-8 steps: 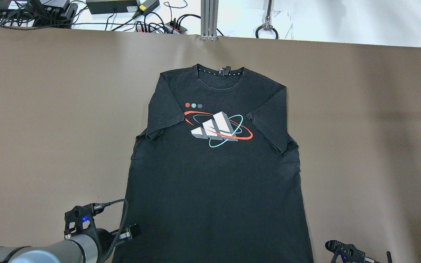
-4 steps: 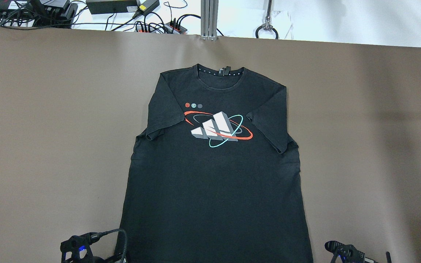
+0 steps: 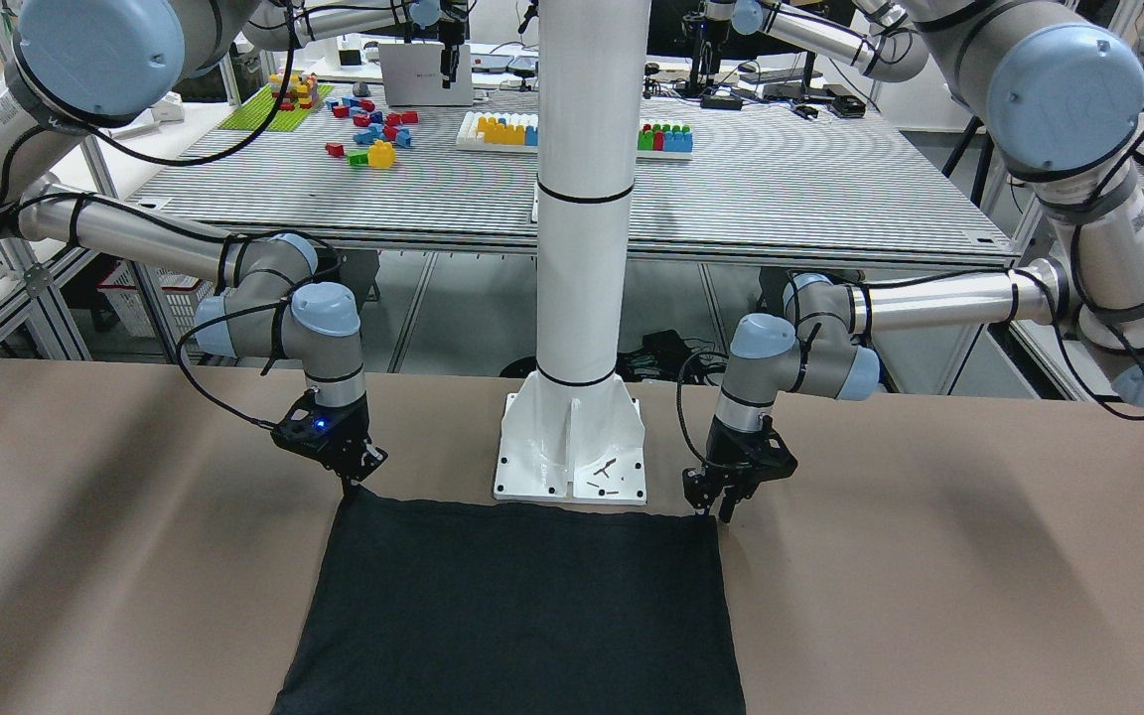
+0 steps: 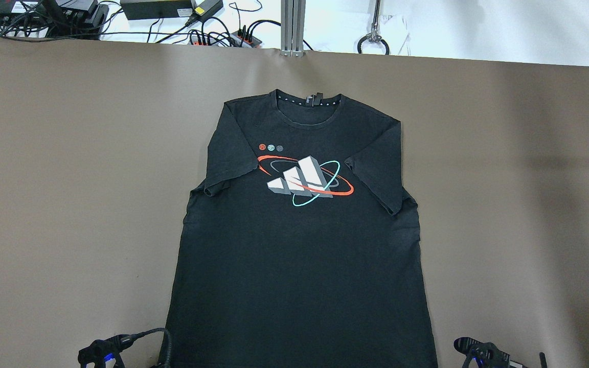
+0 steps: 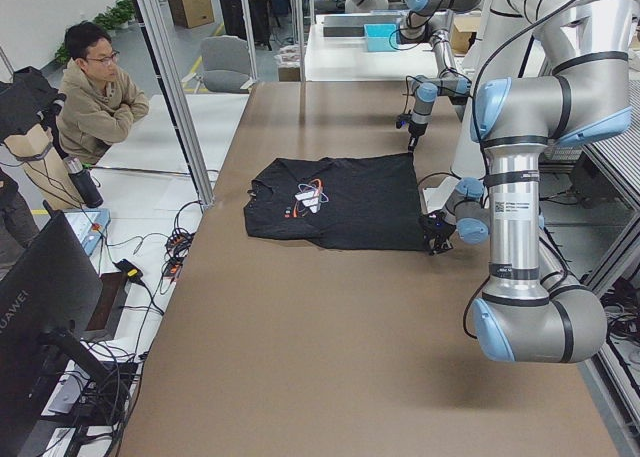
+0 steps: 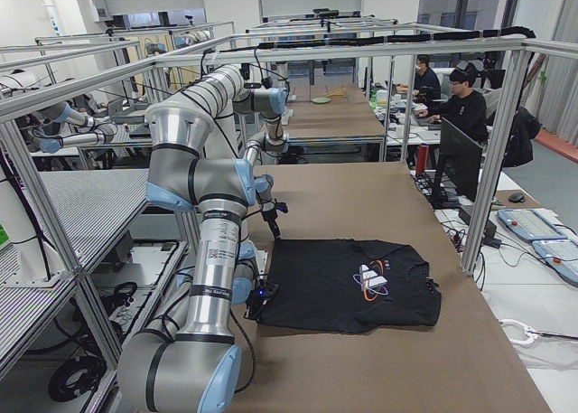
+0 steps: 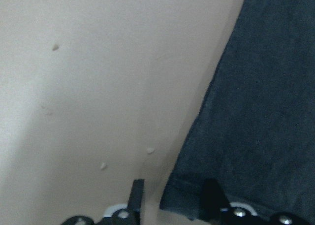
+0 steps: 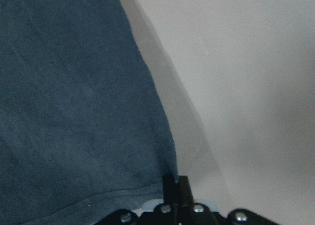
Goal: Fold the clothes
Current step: 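Move both grippers down to the hem corners nearest the robot, then grasp the hem corners and lift them toward the collar with both grippers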
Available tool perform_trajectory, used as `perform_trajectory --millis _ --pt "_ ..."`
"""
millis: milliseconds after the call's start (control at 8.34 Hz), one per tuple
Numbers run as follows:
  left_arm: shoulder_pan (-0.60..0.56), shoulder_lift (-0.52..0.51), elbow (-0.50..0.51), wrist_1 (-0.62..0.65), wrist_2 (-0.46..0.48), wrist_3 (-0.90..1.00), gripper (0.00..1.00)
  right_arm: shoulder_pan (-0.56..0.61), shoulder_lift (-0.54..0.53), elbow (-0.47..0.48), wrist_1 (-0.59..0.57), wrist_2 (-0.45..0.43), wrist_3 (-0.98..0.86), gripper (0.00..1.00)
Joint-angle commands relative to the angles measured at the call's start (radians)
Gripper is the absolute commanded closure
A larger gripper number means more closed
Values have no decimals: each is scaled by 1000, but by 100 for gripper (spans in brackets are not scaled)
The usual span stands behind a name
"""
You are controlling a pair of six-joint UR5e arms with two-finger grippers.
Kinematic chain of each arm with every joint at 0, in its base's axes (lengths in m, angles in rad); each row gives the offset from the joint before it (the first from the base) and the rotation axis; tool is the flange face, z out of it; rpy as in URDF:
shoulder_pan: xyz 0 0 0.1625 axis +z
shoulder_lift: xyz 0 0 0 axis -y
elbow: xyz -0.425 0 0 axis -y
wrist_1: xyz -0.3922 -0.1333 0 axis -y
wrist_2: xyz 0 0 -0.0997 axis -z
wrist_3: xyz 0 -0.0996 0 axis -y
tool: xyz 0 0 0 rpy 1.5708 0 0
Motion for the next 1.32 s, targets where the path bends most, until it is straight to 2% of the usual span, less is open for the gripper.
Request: perform_trajectory --millis 0,480,600,839,959,1079,1199 --pt "2 -7 0 -1 -1 -11 100 2 -1 0 -1 0 1 100" --pt "-16 4 -56 0 -17 -6 100 2 -3 1 -1 0 1 100" --pt "-27 23 -114 17 -18 -6 100 4 -3 17 1 0 1 100" --pt "-30 36 -255 102 -55 -6 100 16 -11 104 -1 53 7 100" --pt "-36 21 -306 142 -57 -6 100 72 -8 141 1 90 9 100" --pt "-95 -14 -300 149 -61 -5 100 170 3 144 3 223 13 100" --pt "-197 -71 -276 167 -122 4 100 353 24 130 7 394 12 100"
